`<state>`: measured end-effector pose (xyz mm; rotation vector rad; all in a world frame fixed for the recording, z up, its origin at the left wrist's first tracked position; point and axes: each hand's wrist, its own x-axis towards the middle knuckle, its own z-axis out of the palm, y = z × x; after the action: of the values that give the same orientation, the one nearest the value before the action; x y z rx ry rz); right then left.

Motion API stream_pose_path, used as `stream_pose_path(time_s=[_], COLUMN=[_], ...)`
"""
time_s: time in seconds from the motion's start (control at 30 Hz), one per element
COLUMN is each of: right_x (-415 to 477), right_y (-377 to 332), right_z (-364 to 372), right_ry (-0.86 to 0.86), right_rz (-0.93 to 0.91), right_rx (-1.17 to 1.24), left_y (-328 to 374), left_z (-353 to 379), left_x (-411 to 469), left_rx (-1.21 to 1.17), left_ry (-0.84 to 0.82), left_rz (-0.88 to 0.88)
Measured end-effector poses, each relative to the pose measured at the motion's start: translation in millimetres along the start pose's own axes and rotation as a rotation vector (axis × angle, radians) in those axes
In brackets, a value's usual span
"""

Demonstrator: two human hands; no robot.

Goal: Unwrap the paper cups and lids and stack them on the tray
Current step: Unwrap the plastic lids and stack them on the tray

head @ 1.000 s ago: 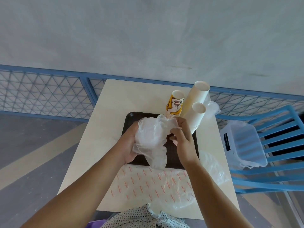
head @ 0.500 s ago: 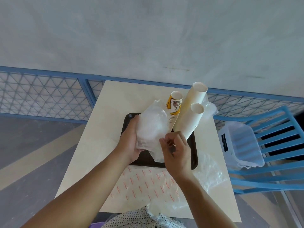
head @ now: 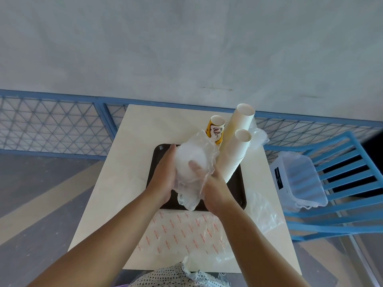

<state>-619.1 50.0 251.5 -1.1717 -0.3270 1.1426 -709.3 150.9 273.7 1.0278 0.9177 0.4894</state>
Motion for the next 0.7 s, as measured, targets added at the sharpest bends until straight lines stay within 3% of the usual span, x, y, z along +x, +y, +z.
stream_pose_path(time_s=[0.17, 0.53, 0.7], right_x=[7, 1, -8], right_y=[8, 0, -10], right_z=[0, -9, -25], right_ry=[0.188, 0.242, 0.232], right_rz=[-0.014, -0.068, -0.064], right_rx=[-0.078, -0.079, 0.027], left_y=[-3, -20, -28], left_z=[-4, -5, 10], left_x=[-2, -12, -5], left_rx=[0.091, 0.164, 0.157], left_ry=[0.059, 0.030, 0.171], left_rz=[0.058, 0.316, 0.243])
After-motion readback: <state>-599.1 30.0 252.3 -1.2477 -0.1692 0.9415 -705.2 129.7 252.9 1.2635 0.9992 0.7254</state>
